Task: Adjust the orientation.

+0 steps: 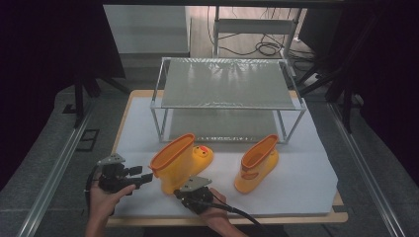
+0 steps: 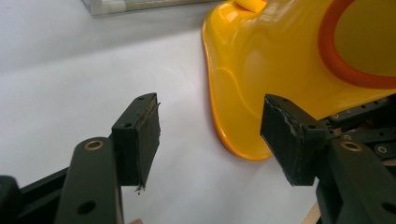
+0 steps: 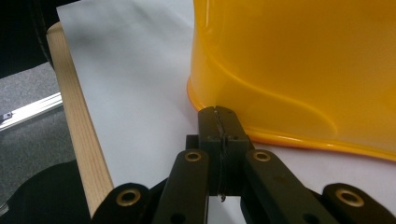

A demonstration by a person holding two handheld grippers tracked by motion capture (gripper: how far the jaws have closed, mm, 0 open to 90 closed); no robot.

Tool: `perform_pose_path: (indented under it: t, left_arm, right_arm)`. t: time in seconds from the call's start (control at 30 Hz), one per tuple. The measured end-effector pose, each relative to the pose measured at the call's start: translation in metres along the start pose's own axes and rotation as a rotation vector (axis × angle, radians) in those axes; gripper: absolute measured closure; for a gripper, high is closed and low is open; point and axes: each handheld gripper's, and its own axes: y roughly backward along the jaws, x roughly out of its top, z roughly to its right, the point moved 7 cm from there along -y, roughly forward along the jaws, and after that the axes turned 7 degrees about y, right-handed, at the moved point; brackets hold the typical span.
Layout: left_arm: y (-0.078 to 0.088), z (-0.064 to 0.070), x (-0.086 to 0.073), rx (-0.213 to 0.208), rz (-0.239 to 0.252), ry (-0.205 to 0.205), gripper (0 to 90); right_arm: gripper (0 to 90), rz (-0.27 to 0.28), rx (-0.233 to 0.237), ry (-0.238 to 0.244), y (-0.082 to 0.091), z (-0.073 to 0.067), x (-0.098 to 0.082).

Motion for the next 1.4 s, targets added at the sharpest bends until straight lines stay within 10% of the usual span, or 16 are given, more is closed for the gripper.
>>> perform_pose_path:
  t: [0.67, 1.1, 1.4]
  left_arm:
    - [-0.005, 0.003, -0.001, 0.005, -0.005, -0.006, 38.1]
    - [-0.010, 0.004, 0.002, 0.003, -0.014, -0.014, 38.2]
    - [-0.011, 0.006, 0.003, 0.002, -0.017, -0.022, 38.3]
  right_arm:
    - [87.9, 0.075, -0.100, -0.040, 0.092, 0.031, -0.042]
    - [71.7, 0.132, -0.163, -0.075, 0.156, 0.057, -0.074]
    - [67.2, 0.137, -0.203, -0.125, 0.174, 0.072, -0.091]
